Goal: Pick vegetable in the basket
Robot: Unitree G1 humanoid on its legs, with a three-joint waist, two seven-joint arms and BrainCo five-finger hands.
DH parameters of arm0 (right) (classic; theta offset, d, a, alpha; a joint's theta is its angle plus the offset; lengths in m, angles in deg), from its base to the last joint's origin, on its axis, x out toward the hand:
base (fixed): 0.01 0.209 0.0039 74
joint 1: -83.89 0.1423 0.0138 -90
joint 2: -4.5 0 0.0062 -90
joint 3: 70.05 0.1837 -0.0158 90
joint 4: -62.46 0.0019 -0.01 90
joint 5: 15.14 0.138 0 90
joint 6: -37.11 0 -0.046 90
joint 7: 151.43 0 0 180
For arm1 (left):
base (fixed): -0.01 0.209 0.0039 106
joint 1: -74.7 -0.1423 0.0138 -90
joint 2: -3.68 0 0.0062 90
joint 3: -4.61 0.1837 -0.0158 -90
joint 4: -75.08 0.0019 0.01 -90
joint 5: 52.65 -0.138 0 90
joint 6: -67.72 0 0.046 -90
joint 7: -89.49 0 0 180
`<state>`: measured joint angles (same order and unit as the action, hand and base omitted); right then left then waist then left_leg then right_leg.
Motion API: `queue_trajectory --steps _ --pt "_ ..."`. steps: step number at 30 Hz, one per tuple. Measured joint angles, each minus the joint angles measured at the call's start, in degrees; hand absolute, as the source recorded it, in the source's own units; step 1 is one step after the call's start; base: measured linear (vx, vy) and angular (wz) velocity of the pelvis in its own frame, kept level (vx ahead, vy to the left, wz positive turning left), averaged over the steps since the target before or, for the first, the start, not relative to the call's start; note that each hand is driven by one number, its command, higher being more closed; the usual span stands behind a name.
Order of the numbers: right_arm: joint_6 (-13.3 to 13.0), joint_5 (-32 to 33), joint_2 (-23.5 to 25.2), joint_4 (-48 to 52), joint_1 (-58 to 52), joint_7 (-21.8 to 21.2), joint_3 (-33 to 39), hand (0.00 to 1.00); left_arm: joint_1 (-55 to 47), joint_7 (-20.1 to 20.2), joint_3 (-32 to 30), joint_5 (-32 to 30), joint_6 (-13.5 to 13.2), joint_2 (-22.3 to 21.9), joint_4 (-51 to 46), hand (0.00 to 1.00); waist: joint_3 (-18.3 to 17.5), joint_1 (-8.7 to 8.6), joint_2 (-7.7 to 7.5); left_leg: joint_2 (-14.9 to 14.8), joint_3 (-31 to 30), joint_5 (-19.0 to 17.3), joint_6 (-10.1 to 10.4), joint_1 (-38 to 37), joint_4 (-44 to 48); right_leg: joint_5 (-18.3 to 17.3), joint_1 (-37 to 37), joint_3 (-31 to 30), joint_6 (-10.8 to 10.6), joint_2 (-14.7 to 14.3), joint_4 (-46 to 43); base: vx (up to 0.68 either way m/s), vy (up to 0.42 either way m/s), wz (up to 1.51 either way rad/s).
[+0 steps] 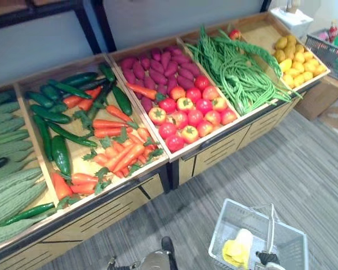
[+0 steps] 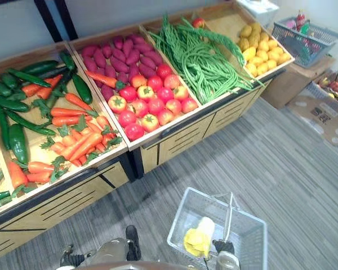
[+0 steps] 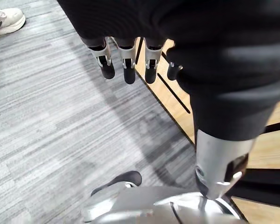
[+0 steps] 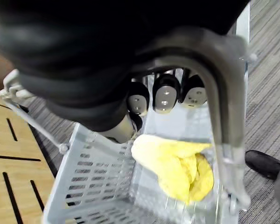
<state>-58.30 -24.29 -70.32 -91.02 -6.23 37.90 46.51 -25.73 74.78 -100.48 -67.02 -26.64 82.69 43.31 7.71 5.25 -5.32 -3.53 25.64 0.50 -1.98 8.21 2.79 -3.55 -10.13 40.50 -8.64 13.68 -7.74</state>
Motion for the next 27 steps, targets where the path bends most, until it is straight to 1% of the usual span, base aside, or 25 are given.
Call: queue_trajectory --steps 2,3,4,5,6,7,8,9,10,11,12,13,14,15,16,17,18,19,20,21,22,23,24,26,27 --pt "0.11 0.02 -0.17 0.01 -0.16 0.03 0.03 1.0 0.09 0.01 0.12 -0.49 0.07 -0.42 0.42 0.0 -0.29 -0.24 0.91 0.38 -0.52 1.56 -0.09 -0.84 -3.99 0.01 2.25 -0.02 0.03 0.59 -4.88 0.0 -0.031 0.21" --pt "0.17 0.07 -0.22 0.01 -0.67 0.03 0.07 1.0 -0.08 0.15 0.26 -0.52 0.2 -0.4 0.72 0.0 -0.3 -0.36 1.47 0.25 -0.99 1.54 0.37 -1.97 -5.79 0.0 4.34 -0.14 0.02 2.4 -11.65 0.03 0.019 0.2" --pt "0.27 0.11 -0.16 -0.01 -1.07 0.02 0.06 1.0 -0.12 0.28 0.53 -0.53 0.26 -0.28 0.69 0.0 -0.29 -0.35 1.45 0.29 -1.13 1.49 0.47 -2.85 -6.58 0.01 5.37 -0.28 0.02 3.8 -15.98 0.07 0.034 0.23" --pt "0.13 0.11 -0.08 0.22 -1.53 0.11 0.08 1.0 -0.16 0.44 1.0 -0.53 0.49 0.21 0.54 0.0 -0.24 -0.33 1.06 1.17 -1.38 1.31 0.5 -4.99 -7.59 1.39 7.43 -1.76 0.15 7.48 -24.61 0.1 0.045 0.14" --pt "0.1 0.05 -0.43 1.23 -1.25 -0.04 -0.06 1.0 -0.25 0.57 1.23 -0.55 0.67 0.49 0.44 0.0 -0.16 -0.28 0.35 1.67 -1.56 0.84 0.44 -6.24 -7.74 4.06 9.41 -3.74 0.49 9.79 -30.26 0.14 0.06 0.15" --pt "0.18 -0.03 -0.59 2.28 -0.93 -0.06 -0.13 1.0 -0.15 0.76 1.26 -0.55 0.78 0.9 0.44 0.0 -0.26 -0.35 0.18 1.7 -2.73 0.49 -0.25 -7.25 -7.52 8.74 11.83 -6.36 1.83 11.2 -35.3 0.19 0.043 0.31" --pt "0.0 -0.05 -0.49 2.3 -1.05 -0.09 -0.46 1.0 0.05 1.22 1.43 -0.53 0.78 0.92 -0.12 0.0 -0.12 -0.74 0.69 0.9 -4.61 -0.37 -0.73 -8.12 -6.88 11.49 14.81 -10.52 2.07 11.25 -40.74 0.21 0.021 0.47" --pt "-0.04 -0.05 -0.35 1.85 -1.05 -0.14 -0.7 1.0 0.28 1.3 1.37 -0.52 0.76 1.04 -0.45 0.0 -0.14 -0.74 0.59 0.28 -5.53 -1.19 -1.25 -8.33 -6.24 9.24 16.29 -12.49 1.72 10.57 -42.77 0.22 -0.001 0.68" --pt "-0.12 -0.03 -0.16 1.82 -1.05 -0.33 -0.95 1.0 0.55 1.31 1.21 -0.46 0.78 1.46 -1.0 0.0 -0.11 -0.83 0.65 -1.03 -6.63 -1.98 -1.05 -8.63 -4.9 4.64 18.72 -14.26 1.09 9.14 -44.48 0.2 -0.005 0.63" --pt "-0.2 -0.03 -0.23 1.83 -0.87 -0.36 -0.93 1.0 0.61 1.35 1.16 -0.41 0.74 1.44 -1.31 0.0 -0.11 -1.23 0.65 -1.66 -7.8 -2.09 -0.65 -8.8 -4.13 2.09 19.81 -14.49 0.6 8.21 -43.38 0.19 -0.002 0.82" --pt "-0.3 -0.03 -0.31 1.74 -0.88 -0.37 -0.87 1.0 0.95 1.35 0.62 -0.38 0.73 1.41 -1.3 0.0 -0.11 -1.89 0.64 -2.11 -9.58 -2.34 -0.41 -8.89 -3.77 0.34 20.75 -14.72 0.62 6.98 -39.23 0.22 -0.039 0.86" --pt "-0.29 0.0 -0.31 1.76 -0.85 -0.37 -0.15 1.0 1.47 1.34 -0.72 -0.36 0.75 1.07 -1.25 0.0 -0.11 -2.2 0.6 -2.28 -11.48 -2.51 -0.16 -8.85 -3.64 0.17 21.82 -16.16 0.71 5.65 -32.94 0.18 -0.065 0.78" --pt "-0.2 0.03 -0.31 1.61 -0.89 -0.36 0.46 1.0 1.78 1.34 -1.29 -0.32 0.75 0.85 -1.23 0.0 -0.1 -2.16 0.61 -2.39 -12.23 -2.64 0.05 -8.77 -3.52 0.2 21.92 -17.13 0.71 4.88 -29.15 0.2 -0.123 0.69" --pt "-0.06 0.13 -0.26 0.83 -0.92 -0.38 1.68 1.0 2.15 1.3 -2.7 -0.31 0.75 0.53 -1.21 0.0 -0.09 -2.15 0.63 -2.75 -13.67 -2.97 0.59 -8.51 -3.15 0.36 21.91 -20.18 0.57 2.93 -20.68 0.12 -0.119 0.5" --pt "-0.05 0.17 -0.22 0.35 -0.9 -0.39 2.49 1.0 2.38 1.27 -3.46 -0.3 0.75 0.4 -1.21 0.0 -0.07 -2.12 0.65 -3.04 -14.33 -3.26 1.05 -8.27 -2.77 0.69 21.9 -22.17 0.77 1.89 -16.76 0.15 -0.173 0.54" --pt "0.04 0.47 -0.19 -0.51 -0.77 -0.48 4.14 1.0 2.47 1.22 -4.4 -0.3 0.73 0.27 -1.17 0.0 -0.08 -2.04 0.63 -3.59 -15.65 -3.78 2.04 -8.02 -2.27 1.88 21.88 -26.07 0.46 0.2 -10.86 0.14 -0.209 0.53" --pt "0.31 0.87 -0.09 -0.87 -0.81 -0.63 5.92 1.0 2.41 1.24 -4.96 -0.27 0.71 0.23 -1.08 0.0 -0.23 -2.08 0.36 -3.81 -17.13 -4.18 3.36 -7.58 -2.16 5.37 21.71 -29.58 0.47 -0.7 -6.97 0.14 -0.301 0.73" --pt "0.55 1.32 -0.03 -2.29 -0.93 -0.73 8.61 1.0 2.36 1.23 -5.87 -0.23 0.62 0.32 -1.08 0.0 -0.63 -2.43 -1.06 -3.24 -18.7 -4.63 4.67 -7.18 -2.68 11.83 21.52 -31.6 0.7 -0.87 -5.81 0.11 -0.294 0.7" --pt "0.93 1.4 -0.23 -3.09 -0.92 -0.75 9.98 1.0 2.42 1.24 -6.61 -0.19 0.64 0.18 -0.89 0.0 -0.61 -2.5 -1.45 -3.26 -19.26 -4.65 5.24 -7.42 -3.06 9.6 20.82 -31.18 -0.02 -0.77 -5.82 0.12 -0.339 0.56" --pt "1.69 1.42 -0.79 -3.48 -0.87 -0.75 12.74 1.0 2.33 1.25 -7.74 -0.19 0.6 -0.59 -0.33 0.0 -1.13 -2.33 -0.67 -4.94 -19.97 -4.23 6.51 -7.35 -3.99 8.15 19.79 -30.36 0.43 -2.18 -3.82 0.14 -0.306 0.23" --pt "1.75 1.4 -1.08 -3.5 -0.87 -0.72 14.05 1.0 2.28 1.24 -7.9 -0.19 0.59 -1.33 0.27 0.0 -1.34 -2.19 0.13 -5.66 -19.97 -3.58 7.47 -7.17 -4.64 8.14 19.61 -29.59 0.44 -3.23 -2.5 0.19 -0.327 0.06" --pt "1.74 1.15 -1.5 -3.77 -0.78 -0.74 15.81 1.0 2.22 1.28 -9.01 -0.09 0.65 -1.81 1.19 0.0 -1.35 -2.17 1.06 -6.8 -20.01 -2.29 8.86 -6.96 -5.71 7.57 18.8 -28.41 1.31 -4.67 0.44 0.17 -0.275 -0.03" --pt "2.22 0.96 -2.32 -4.28 -0.78 -0.75 17.14 1.0 2.1 1.26 -10.37 0.12 0.7 -2.36 1.48 0.0 -1.44 -2.22 1.25 -7.19 -20.02 -1.82 9.61 -6.52 -6.44 6.41 18.17 -27.66 1.69 -5.35 2.85 0.12 -0.182 -0.01" --pt "3.21 0.54 -3.29 -4.71 -0.79 -0.73 19.63 1.0 2.07 1.26 -12.1 0.57 0.7 -2.76 2.03 0.0 -1.48 -2.61 1.44 -7.52 -20.17 -1.41 10.22 -6.56 -6.8 5.82 16.32 -26.57 1.92 -5.95 5.79 0.09 -0.155 0.15" --pt "3.95 0.52 -3.67 -4.87 -0.92 -0.61 21.29 1.0 1.86 1.26 -12.63 0.7 0.71 -2.86 2.35 0.0 -1.58 -3.3 1.62 -7.68 -20.3 -1.37 10.25 -6.83 -6.71 5.78 15.08 -25.82 1.96 -6.17 6.7 0.07 -0.137 0.27"
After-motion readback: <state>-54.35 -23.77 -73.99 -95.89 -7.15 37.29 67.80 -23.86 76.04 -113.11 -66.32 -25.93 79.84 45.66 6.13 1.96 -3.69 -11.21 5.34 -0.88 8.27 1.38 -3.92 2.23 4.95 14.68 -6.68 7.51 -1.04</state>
